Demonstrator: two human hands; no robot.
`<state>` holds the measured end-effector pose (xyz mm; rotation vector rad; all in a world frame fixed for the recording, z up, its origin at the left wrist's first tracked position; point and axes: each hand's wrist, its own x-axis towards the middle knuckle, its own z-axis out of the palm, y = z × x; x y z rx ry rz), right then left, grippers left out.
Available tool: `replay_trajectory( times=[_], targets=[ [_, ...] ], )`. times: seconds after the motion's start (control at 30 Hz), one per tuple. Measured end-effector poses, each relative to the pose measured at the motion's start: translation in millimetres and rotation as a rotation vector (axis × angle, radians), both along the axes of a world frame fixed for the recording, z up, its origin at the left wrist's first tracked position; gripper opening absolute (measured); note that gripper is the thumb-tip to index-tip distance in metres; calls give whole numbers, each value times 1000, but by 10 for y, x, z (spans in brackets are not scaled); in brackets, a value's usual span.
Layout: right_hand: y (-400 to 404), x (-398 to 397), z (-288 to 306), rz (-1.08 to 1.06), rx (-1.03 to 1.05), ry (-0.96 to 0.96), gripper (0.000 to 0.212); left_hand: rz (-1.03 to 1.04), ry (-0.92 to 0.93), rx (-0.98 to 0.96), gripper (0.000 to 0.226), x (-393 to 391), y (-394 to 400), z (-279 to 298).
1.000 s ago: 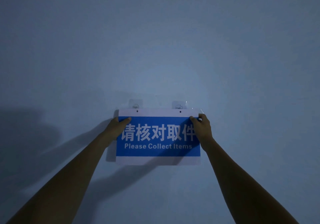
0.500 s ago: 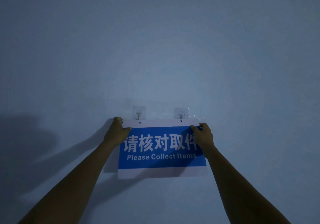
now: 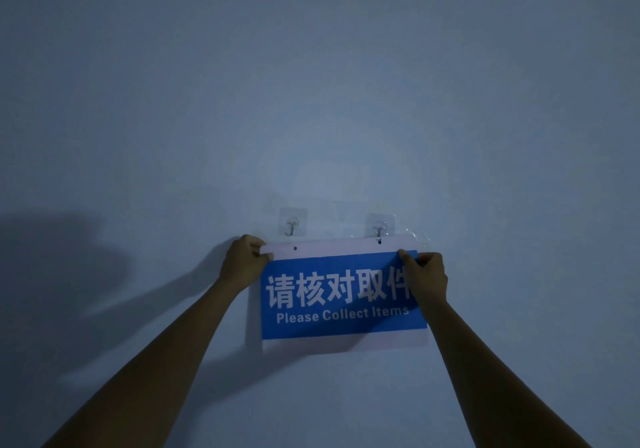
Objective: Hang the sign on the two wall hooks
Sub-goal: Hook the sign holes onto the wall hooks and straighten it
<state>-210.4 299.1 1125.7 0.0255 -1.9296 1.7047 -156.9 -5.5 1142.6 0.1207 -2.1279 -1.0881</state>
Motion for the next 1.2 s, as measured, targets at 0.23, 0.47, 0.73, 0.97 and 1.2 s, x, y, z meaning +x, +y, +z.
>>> replay_trajectory(
  times=[0.23, 0.47, 0.73, 0.97, 1.2],
  targets=[
    [-68, 38, -32, -15, -18, 27, 38, -190, 80, 171, 23, 75, -76, 238],
    [-114, 42, -14, -44, -12, 2, 49, -156, 102, 139, 23, 88, -116, 362],
    [-118, 87, -57, -60, -2, 13, 47, -38, 170, 135, 37, -16, -94, 411],
    [-133, 111, -48, -87, 6, 46, 45, -81, 125, 191, 40, -2, -155, 379],
    [-100, 83, -23, -101, 34, 68, 43, -61, 56, 188, 37, -25, -143, 215]
  ],
)
